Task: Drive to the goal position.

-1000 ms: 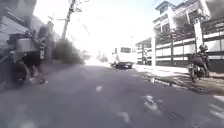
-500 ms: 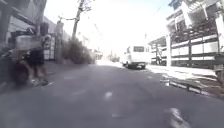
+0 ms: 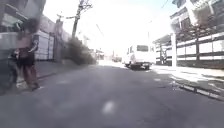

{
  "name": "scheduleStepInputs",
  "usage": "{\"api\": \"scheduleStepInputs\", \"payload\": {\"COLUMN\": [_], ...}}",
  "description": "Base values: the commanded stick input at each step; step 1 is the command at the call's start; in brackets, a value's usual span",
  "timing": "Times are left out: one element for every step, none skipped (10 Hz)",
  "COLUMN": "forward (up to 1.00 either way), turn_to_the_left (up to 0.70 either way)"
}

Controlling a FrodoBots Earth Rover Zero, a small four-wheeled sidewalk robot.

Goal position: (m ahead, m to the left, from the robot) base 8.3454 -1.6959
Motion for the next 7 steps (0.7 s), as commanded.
{"api": "scheduleStepInputs", "payload": {"forward": [1.0, 1.0, 1.0, 1.0, 1.0, 1.0, 1.0], "turn_to_the_left": [-0.01, -0.01, -0.01, -0.01, -0.01, -0.01, -0.01]}}
